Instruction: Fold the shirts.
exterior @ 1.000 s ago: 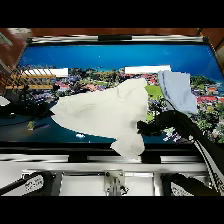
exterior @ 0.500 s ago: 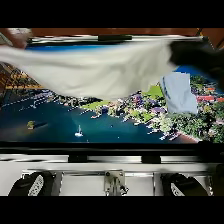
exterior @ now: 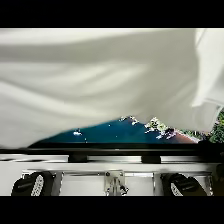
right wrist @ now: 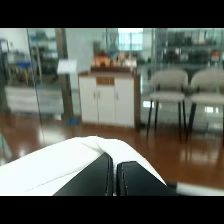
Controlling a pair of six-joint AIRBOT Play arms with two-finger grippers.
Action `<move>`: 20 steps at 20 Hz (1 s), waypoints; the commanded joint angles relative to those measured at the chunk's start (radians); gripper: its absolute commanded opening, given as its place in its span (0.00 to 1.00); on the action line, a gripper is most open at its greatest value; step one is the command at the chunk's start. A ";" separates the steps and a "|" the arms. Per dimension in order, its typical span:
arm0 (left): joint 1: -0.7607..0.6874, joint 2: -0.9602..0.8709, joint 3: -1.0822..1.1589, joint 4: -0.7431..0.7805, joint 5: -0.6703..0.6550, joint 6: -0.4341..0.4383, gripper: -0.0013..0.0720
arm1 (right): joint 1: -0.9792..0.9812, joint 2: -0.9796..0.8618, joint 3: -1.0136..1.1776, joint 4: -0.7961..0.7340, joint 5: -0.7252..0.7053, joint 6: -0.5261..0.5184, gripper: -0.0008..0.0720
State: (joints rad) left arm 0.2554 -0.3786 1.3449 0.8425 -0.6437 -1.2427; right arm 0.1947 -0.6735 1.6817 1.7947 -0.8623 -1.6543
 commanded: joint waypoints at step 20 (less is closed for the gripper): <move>-0.045 -0.869 -0.397 0.027 -0.011 -0.053 0.07 | 0.002 -1.091 0.011 0.011 -0.084 0.182 0.11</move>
State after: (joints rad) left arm 0.2333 -1.1427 0.9501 0.9012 -0.6647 -1.2968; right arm 0.1947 -1.6749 1.6920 1.7542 -0.9867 -1.4841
